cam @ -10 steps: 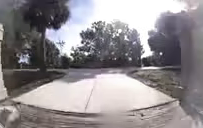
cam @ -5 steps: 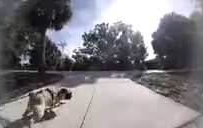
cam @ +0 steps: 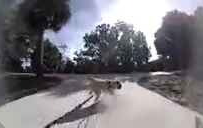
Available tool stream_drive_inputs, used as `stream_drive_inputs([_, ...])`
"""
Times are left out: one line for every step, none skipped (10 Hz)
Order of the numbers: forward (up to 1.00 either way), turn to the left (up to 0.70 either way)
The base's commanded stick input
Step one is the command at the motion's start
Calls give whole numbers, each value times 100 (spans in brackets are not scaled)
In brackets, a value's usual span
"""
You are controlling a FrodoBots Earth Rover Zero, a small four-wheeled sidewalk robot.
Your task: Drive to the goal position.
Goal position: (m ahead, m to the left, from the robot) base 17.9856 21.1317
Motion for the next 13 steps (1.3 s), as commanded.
stream_drive_inputs([85,0])
stream_drive_inputs([69,0])
stream_drive_inputs([9,0])
stream_drive_inputs([0,0])
stream_drive_inputs([0,0])
stream_drive_inputs([0,0])
stream_drive_inputs([0,0])
stream_drive_inputs([0,0])
stream_drive_inputs([0,0])
stream_drive_inputs([0,0])
stream_drive_inputs([0,0])
stream_drive_inputs([0,0])
stream_drive_inputs([0,45])
